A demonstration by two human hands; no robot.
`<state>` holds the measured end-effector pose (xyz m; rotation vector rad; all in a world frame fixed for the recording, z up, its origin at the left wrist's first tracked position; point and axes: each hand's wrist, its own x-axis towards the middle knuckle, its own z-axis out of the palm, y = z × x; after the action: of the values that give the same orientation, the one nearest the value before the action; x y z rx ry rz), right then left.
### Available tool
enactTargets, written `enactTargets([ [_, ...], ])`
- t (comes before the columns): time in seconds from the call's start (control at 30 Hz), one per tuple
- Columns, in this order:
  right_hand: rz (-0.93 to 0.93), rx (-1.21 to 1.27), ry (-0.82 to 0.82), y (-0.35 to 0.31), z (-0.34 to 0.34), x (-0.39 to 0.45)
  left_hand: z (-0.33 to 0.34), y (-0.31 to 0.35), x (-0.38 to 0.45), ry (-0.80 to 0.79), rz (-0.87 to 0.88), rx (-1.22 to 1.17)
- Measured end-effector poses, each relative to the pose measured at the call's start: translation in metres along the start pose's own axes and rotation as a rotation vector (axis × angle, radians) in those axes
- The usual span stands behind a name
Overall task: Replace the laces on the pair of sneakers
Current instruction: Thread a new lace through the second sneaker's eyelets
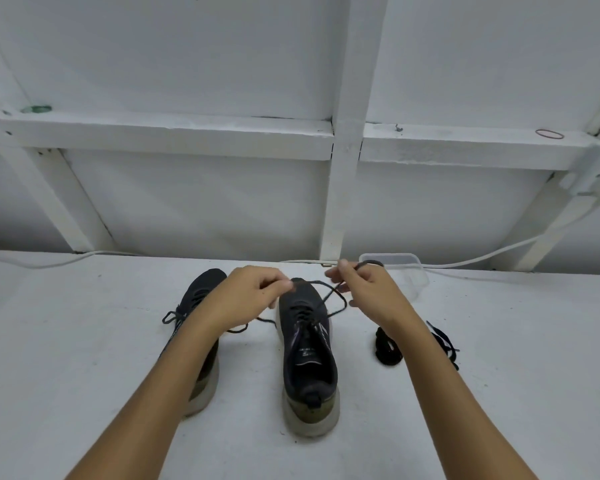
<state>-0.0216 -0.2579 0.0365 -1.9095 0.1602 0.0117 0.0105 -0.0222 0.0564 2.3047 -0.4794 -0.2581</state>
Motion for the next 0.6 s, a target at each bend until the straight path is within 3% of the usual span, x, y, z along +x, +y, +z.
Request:
enactTargets([
  [0.07, 0.075, -0.066, 0.162, 0.017, -0.011, -0.002, -0.008, -0.015, -0.01, 0.064, -0.042, 0.054],
  [0.13, 0.192, -0.313, 0.263, 0.033, -0.024, -0.003, -0.018, -0.029, -0.02, 0.116, -0.08, 0.092],
  [0.23, 0.431, -0.829, 0.213, 0.047, -0.036, -0.01, -0.029, -0.045, -0.033, 0.155, -0.103, 0.137],
  [0.3, 0.487, -1.0, 0.151, 0.047, -0.037, -0.015, -0.033, -0.051, -0.038, 0.154, -0.13, 0.169],
  [0.37, 0.393, -1.012, 0.145, 0.037, -0.03, -0.017, -0.034, -0.052, -0.041, 0.147, -0.14, 0.167],
  [0.43, 0.119, -0.831, 0.117, 0.022, -0.017, -0.018, -0.03, -0.045, -0.041, 0.12, -0.118, 0.128],
  [0.5, -0.172, -0.574, -0.012, -0.001, 0.005, -0.023, -0.024, -0.033, -0.039, 0.081, -0.073, 0.092],
  [0.6, -0.349, -0.471, -0.215, -0.026, 0.036, -0.025, -0.016, -0.015, -0.035, 0.047, 0.004, 0.046],
])
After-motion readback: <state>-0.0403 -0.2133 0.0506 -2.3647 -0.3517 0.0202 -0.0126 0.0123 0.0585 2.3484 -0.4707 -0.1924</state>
